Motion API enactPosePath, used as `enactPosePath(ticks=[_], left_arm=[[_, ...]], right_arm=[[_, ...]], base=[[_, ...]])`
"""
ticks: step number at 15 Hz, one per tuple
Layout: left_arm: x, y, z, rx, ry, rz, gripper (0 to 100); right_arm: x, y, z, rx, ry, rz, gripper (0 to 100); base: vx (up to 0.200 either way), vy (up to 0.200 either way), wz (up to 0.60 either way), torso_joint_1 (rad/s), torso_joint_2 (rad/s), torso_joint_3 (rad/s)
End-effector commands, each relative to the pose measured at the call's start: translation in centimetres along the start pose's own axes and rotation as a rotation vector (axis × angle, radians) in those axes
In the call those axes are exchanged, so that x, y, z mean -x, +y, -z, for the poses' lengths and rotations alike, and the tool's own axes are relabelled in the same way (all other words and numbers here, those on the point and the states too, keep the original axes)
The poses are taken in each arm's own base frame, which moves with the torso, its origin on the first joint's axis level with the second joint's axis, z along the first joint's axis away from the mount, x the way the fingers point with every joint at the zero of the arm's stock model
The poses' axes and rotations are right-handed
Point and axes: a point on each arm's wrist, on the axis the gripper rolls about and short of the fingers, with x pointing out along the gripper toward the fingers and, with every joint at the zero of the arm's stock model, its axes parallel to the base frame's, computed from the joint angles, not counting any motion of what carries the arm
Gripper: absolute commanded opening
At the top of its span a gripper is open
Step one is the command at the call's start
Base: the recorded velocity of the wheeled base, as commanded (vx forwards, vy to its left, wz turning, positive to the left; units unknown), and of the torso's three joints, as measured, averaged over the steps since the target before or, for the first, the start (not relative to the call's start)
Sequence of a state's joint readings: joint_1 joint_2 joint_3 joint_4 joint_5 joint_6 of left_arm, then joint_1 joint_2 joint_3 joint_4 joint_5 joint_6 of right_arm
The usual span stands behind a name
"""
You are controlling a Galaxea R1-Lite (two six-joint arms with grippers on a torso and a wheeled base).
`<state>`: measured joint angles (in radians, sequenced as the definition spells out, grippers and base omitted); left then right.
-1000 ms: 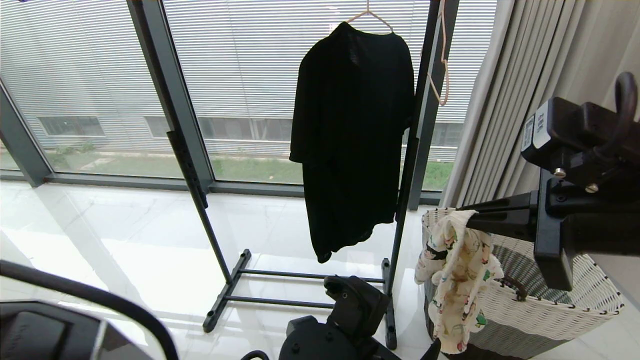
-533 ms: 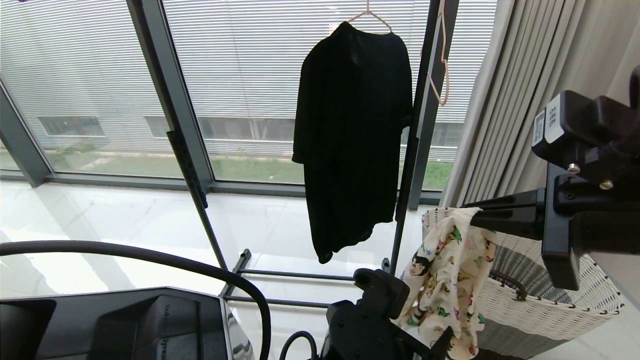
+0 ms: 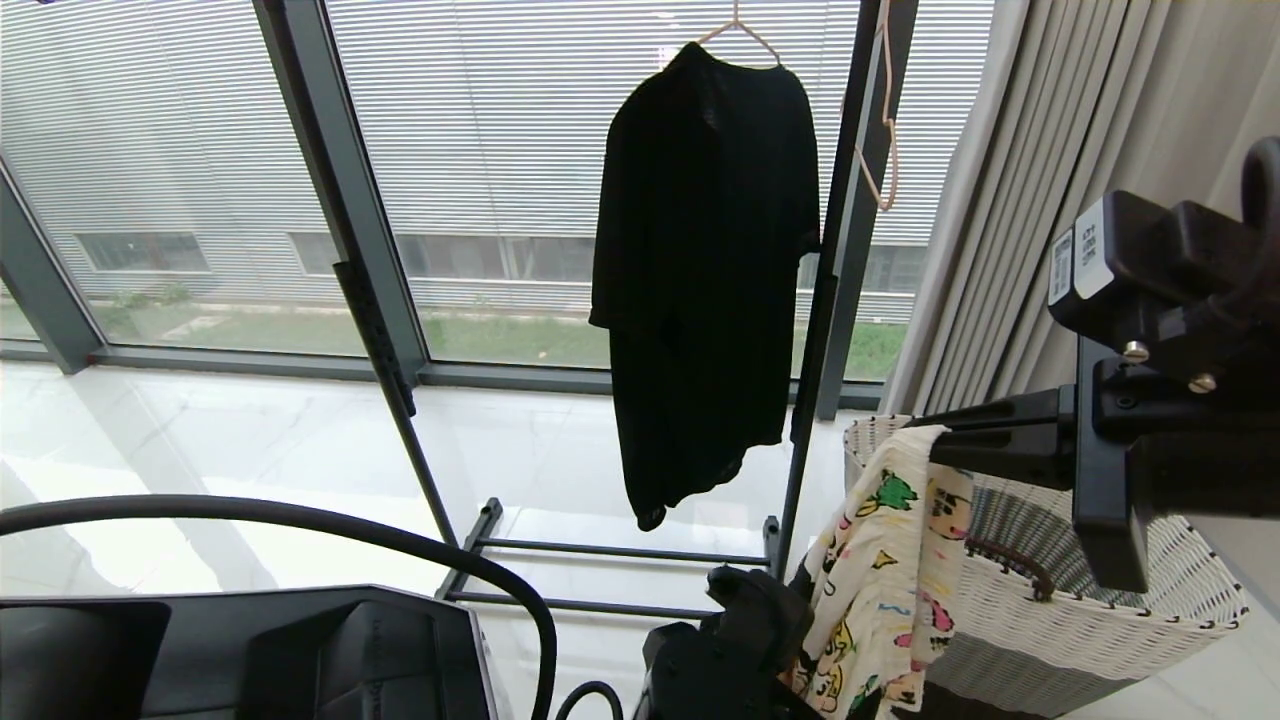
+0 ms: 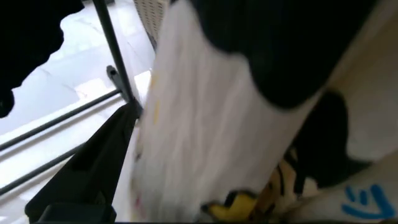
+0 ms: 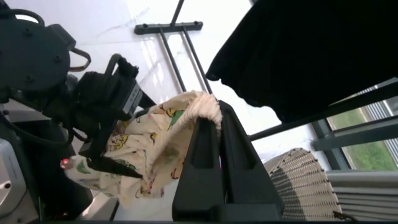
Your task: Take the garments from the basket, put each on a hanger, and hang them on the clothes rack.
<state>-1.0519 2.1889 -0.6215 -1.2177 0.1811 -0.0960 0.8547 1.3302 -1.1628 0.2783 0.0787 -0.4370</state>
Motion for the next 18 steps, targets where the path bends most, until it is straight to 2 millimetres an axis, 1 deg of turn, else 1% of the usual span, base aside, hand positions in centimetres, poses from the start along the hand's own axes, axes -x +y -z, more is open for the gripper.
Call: enactPosePath(ticks=[1, 2, 4, 6, 7, 8, 10, 12, 13, 16, 18], left_arm=[[0.8, 0.1, 0.6, -0.032, 0.011, 0.019, 100], [1.7, 0.3, 1.2, -0.051, -0.012, 0.066, 100], [2.4, 0.4, 1.7, -0.053, -0.008, 0.067, 100], [2.8, 0.7, 1.8, -0.044, -0.030, 0.051, 100], [2.9, 1.4, 1.7, -0.029, -0.047, 0.004, 100], [3.0, 1.5, 1.5, -0.011, -0.068, -0.016, 100], [3.6, 1.4, 1.1, 0.010, -0.089, -0.009, 100], [4.9, 0.7, 1.3, -0.001, -0.074, 0.027, 100], [5.2, 0.7, 1.4, -0.002, -0.068, 0.029, 100], [5.4, 0.4, 1.5, -0.012, -0.072, 0.057, 100], [4.7, 0.2, 0.7, 0.002, -0.111, 0.059, 100]], right_arm=[[-0.2, 0.1, -0.2, 0.005, -0.003, -0.009, 0], [-0.6, 0.1, -0.3, 0.006, 0.000, -0.013, 0], [-1.2, -0.1, -0.5, 0.003, 0.009, -0.009, 0], [-1.7, -0.3, -0.3, -0.004, 0.028, -0.002, 0], [-2.2, -0.4, -0.2, -0.009, 0.042, -0.002, 0], [-2.5, -0.5, -0.1, -0.011, 0.049, -0.004, 0], [-3.4, -0.6, -0.2, -0.011, 0.050, -0.002, 0], [-4.8, -1.1, -0.6, -0.055, 0.038, 0.030, 0], [-5.3, -1.2, -0.7, -0.078, 0.036, 0.051, 0], [-5.4, -1.4, -1.2, -0.088, 0.021, 0.062, 0], [-5.5, -1.4, -1.1, -0.088, 0.023, 0.062, 0]], base=[[0.000, 0.000, 0.00, 0.000, 0.00, 0.000], [0.000, 0.000, 0.00, 0.000, 0.00, 0.000], [0.000, 0.000, 0.00, 0.000, 0.00, 0.000], [0.000, 0.000, 0.00, 0.000, 0.00, 0.000], [0.000, 0.000, 0.00, 0.000, 0.00, 0.000], [0.000, 0.000, 0.00, 0.000, 0.00, 0.000], [0.000, 0.000, 0.00, 0.000, 0.00, 0.000], [0.000, 0.000, 0.00, 0.000, 0.00, 0.000], [0.000, 0.000, 0.00, 0.000, 0.00, 0.000], [0.000, 0.000, 0.00, 0.000, 0.00, 0.000], [0.000, 0.000, 0.00, 0.000, 0.00, 0.000]])
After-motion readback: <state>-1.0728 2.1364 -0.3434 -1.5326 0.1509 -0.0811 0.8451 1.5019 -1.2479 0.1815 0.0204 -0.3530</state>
